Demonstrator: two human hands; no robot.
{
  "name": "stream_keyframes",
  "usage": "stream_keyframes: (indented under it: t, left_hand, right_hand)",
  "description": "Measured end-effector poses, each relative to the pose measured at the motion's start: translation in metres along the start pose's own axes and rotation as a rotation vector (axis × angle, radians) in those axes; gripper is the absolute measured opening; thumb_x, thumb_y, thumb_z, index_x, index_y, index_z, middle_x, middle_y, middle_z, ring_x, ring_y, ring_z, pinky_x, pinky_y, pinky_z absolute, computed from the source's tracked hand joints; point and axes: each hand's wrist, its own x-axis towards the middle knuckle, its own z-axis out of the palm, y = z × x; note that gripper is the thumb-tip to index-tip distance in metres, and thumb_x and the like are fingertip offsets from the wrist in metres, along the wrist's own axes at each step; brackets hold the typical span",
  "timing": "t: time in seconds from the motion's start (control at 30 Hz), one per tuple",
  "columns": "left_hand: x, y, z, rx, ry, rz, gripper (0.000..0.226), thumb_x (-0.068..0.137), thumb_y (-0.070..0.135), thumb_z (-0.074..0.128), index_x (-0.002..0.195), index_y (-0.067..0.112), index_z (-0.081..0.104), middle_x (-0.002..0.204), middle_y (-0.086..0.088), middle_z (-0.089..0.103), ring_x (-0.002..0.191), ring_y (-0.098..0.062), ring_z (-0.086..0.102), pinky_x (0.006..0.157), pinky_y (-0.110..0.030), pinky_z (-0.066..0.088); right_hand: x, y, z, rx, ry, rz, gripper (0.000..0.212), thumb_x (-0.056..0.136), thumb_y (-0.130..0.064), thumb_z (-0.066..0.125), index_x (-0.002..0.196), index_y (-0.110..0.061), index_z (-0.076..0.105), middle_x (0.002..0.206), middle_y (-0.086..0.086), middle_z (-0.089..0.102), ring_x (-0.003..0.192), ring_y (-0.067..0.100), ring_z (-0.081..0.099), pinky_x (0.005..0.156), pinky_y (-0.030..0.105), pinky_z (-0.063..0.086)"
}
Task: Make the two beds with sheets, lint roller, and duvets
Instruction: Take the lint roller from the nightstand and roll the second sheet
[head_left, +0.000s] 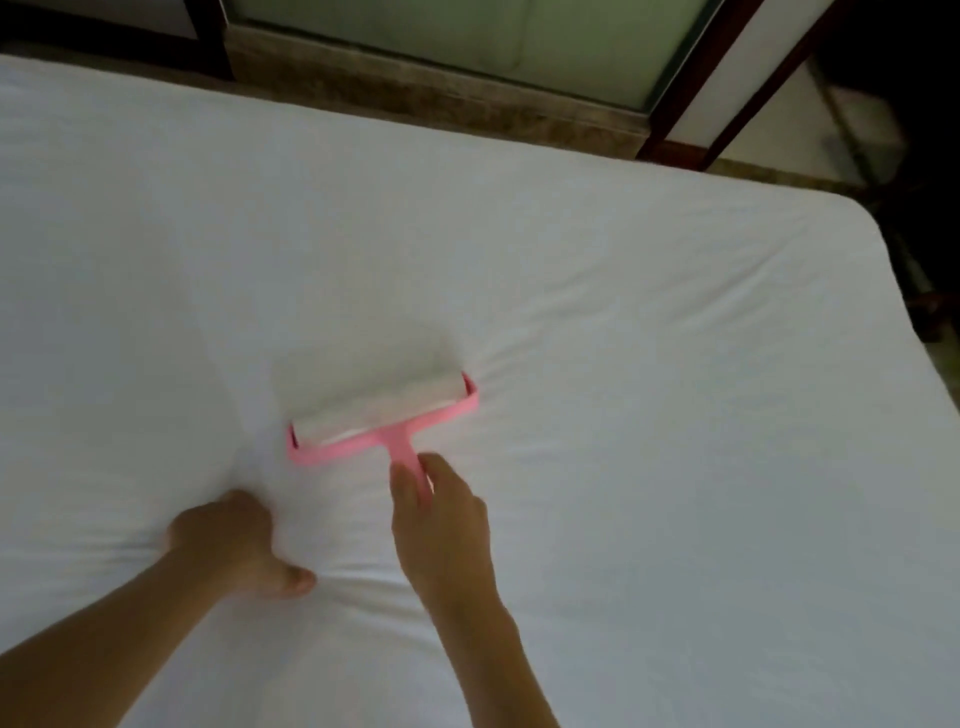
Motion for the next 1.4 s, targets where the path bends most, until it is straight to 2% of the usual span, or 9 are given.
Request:
stream_keyframes:
  t: [0.17,0.3,0.37,0.53,0.8,1.0,1.13,1.23,1.4]
  left_hand:
    - [0.0,0.002,-0.002,-0.017,0.059,0.033,0.1,0.063,0.084,0.052,0.135,0.017,0.039,0.135,0.006,0.048,0.111,-0.008,0.06,0.087,-0.02,0.046]
    - [0.001,0.004,0.0,-0.016,0.052,0.034,0.098,0.063,0.084,0.053,0.133,0.017,0.042,0.133,0.007,0.052,0.111,-0.009,0.061,0.088,-0.021,0.047]
    - [0.0,0.003,0.002,-0.004,0.077,0.059,0.098,0.062,0.085,0.053,0.131,0.017,0.042,0.132,0.006,0.051,0.115,-0.01,0.058,0.09,-0.021,0.045]
    - [0.0,0.001,0.005,0.002,0.089,0.072,0.096,0.065,0.083,0.053,0.133,0.016,0.039,0.137,0.002,0.046,0.126,-0.013,0.049,0.094,-0.022,0.04]
    - [0.003,0.0,0.004,-0.03,0.095,0.081,0.098,0.065,0.085,0.05,0.133,0.016,0.038,0.137,0.002,0.044,0.126,-0.013,0.048,0.097,-0.024,0.04]
    - [0.006,0.002,0.004,0.001,0.056,0.043,0.097,0.067,0.082,0.052,0.135,0.014,0.036,0.138,0.001,0.044,0.127,-0.014,0.047,0.097,-0.023,0.039]
    - [0.008,0.006,0.0,0.013,0.032,0.029,0.096,0.068,0.079,0.055,0.134,0.012,0.038,0.137,-0.001,0.045,0.127,-0.017,0.048,0.098,-0.025,0.038]
    - [0.01,0.005,-0.002,0.012,0.014,0.027,0.097,0.068,0.077,0.057,0.136,0.011,0.038,0.139,-0.003,0.045,0.127,-0.019,0.048,0.098,-0.027,0.038]
    - [0.001,0.001,0.002,-0.025,0.067,0.011,0.098,0.066,0.079,0.058,0.134,0.011,0.04,0.138,-0.003,0.047,0.124,-0.02,0.05,0.095,-0.028,0.04]
  right_hand:
    - [-0.052,0.03,-0.023,0.168,0.031,0.073,0.045,0.071,-0.065,0.042,0.088,-0.03,0.063,0.047,-0.004,0.052,0.048,0.013,0.049,0.056,0.036,0.046]
    - [0.034,0.005,-0.071,0.405,0.23,-0.034,0.038,0.091,-0.045,0.054,0.064,-0.018,0.056,0.042,-0.001,0.047,0.032,0.011,0.041,0.039,0.023,0.03]
    - [0.095,-0.01,-0.104,0.378,0.309,0.011,0.029,0.095,-0.038,0.051,0.072,-0.019,0.054,0.046,0.001,0.049,0.028,0.011,0.04,0.034,0.016,0.03]
    - [0.143,0.013,-0.146,0.396,0.17,0.234,0.029,0.093,-0.041,0.049,0.078,-0.017,0.054,0.054,0.006,0.046,0.034,0.016,0.037,0.043,0.017,0.032]
    - [-0.011,0.094,-0.103,0.308,0.188,0.217,0.023,0.097,-0.031,0.047,0.088,-0.016,0.061,0.041,0.001,0.044,0.029,0.014,0.035,0.035,0.018,0.028]
    - [0.092,0.041,-0.127,0.388,0.197,0.233,0.031,0.093,-0.042,0.053,0.078,-0.016,0.057,0.045,0.002,0.048,0.027,0.013,0.037,0.034,0.016,0.03]
    - [0.169,-0.018,-0.153,0.459,0.069,0.351,0.029,0.099,-0.037,0.038,0.077,-0.018,0.044,0.057,0.002,0.037,0.022,0.009,0.027,0.039,0.007,0.026]
    - [0.161,-0.021,-0.159,0.439,0.005,0.392,0.026,0.1,-0.034,0.034,0.08,-0.018,0.041,0.059,0.0,0.033,0.023,0.008,0.024,0.039,0.006,0.022]
    - [0.097,0.023,-0.133,0.457,0.069,0.367,0.026,0.096,-0.037,0.043,0.08,-0.018,0.05,0.057,0.005,0.04,0.032,0.012,0.029,0.041,0.012,0.027]
